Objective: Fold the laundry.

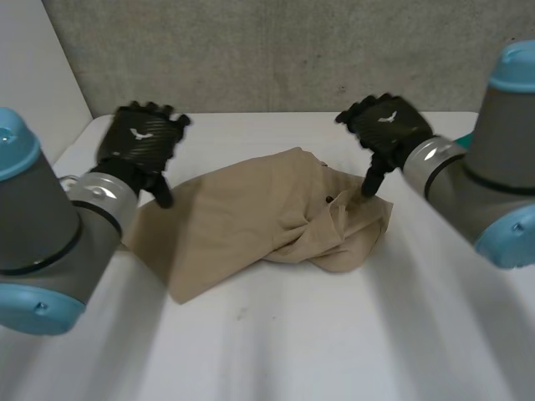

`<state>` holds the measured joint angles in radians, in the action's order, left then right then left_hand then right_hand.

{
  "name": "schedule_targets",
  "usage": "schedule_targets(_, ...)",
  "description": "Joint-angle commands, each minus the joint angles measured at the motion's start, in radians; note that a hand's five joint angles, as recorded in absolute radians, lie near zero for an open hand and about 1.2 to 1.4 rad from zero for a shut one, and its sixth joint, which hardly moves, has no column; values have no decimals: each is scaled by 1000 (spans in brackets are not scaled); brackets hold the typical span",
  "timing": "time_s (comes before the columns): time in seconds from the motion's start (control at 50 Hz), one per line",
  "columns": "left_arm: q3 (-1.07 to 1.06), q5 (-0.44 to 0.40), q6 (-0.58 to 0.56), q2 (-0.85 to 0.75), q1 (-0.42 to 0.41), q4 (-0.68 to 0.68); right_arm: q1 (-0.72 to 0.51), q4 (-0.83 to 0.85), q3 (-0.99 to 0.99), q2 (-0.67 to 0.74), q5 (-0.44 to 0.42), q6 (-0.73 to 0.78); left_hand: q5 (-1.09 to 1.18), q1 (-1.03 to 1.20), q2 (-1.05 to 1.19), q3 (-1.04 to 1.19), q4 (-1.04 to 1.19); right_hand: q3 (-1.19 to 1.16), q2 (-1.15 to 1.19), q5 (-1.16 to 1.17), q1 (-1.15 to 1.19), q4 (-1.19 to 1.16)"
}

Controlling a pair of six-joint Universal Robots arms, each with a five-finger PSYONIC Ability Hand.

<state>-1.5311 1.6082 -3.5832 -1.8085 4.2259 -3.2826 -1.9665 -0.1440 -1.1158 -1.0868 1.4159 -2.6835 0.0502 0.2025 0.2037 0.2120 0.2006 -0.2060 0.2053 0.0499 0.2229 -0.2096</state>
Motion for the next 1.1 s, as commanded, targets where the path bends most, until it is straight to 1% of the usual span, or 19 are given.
schedule_targets(0.02,133,-82,81,-77,-141,124,121,-71,94,53,-28,85,-50,-28,-29,-38,-26,31,-31,-50,-48,35)
schedule_targets(0.12,332,-103,123,-233,-260,184,175,-108,129,90,-32,83,-50,-28,-29,-38,-26,31,-31,-50,-48,35)
schedule_targets(0.26,612,-68,121,-472,-354,299,199,-124,123,107,-34,90,-50,-28,-29,-38,-26,31,-31,-50,-48,35)
schedule_targets(0.34,778,-7,116,-630,-397,365,196,-124,113,108,-35,94,-50,-28,-29,-38,-26,31,-31,-50,-48,35)
schedule_targets(0.36,837,31,113,-684,-406,388,196,-124,108,108,-35,96,-50,-28,-29,-38,-26,31,-31,-50,-48,35)
schedule_targets(0.44,946,139,103,-779,-414,423,189,-121,99,113,-35,102,-50,-28,-29,-38,-26,31,-31,-50,-48,35)
schedule_targets(0.48,974,173,93,-804,-414,423,186,-120,93,114,-35,105,-50,-28,-29,-38,-26,31,-31,-50,-48,35)
schedule_targets(0.54,999,177,64,-828,-414,414,181,-118,88,125,-35,114,-44,-22,-23,-32,-20,31,-31,-50,-48,35)
schedule_targets(0.58,997,167,49,-828,-415,408,179,-118,87,133,-35,120,205,227,226,217,229,31,-31,-50,-48,35)
schedule_targets(0.6,993,158,40,-821,-412,399,179,-118,87,139,-35,125,511,533,532,524,535,31,-31,-50,-48,35)
schedule_targets(0.64,979,153,34,-804,-411,388,182,-118,88,145,-35,129,944,966,965,956,968,31,-31,-50,-48,35)
schedule_targets(0.66,971,154,32,-790,-408,383,184,-118,91,150,-35,129,1111,1134,1132,1124,1136,31,-31,-50,-48,35)
schedule_targets(0.68,948,166,34,-758,-400,368,189,-118,93,153,-37,132,1171,1193,1192,1184,1195,31,-31,-50,-48,35)
schedule_targets(0.8,849,214,47,-585,-374,282,212,-123,94,151,-63,123,1172,1194,1193,1184,1196,31,-31,-50,-48,35)
schedule_targets(0.9,748,176,47,-412,-337,203,225,-135,90,134,-127,85,1172,1194,1193,1184,1196,31,-31,-50,-48,35)
schedule_targets(0.96,717,145,49,-356,-316,181,221,-147,82,131,-163,54,1172,1194,1193,1184,1196,31,-31,-50,-48,35)
schedule_targets(1.04,684,102,57,-295,-290,175,192,-158,45,131,-215,-56,1172,1194,1193,1184,1196,31,-31,-50,-48,35)
schedule_targets(1.06,680,93,64,-281,-279,175,166,-148,18,131,-229,-128,1172,1194,1193,1184,1196,31,-31,-50,-48,35)
schedule_targets(1.1,677,91,73,-269,-273,176,140,-112,-5,136,-242,-202,1172,1194,1193,1184,1196,31,-31,-50,-48,35)
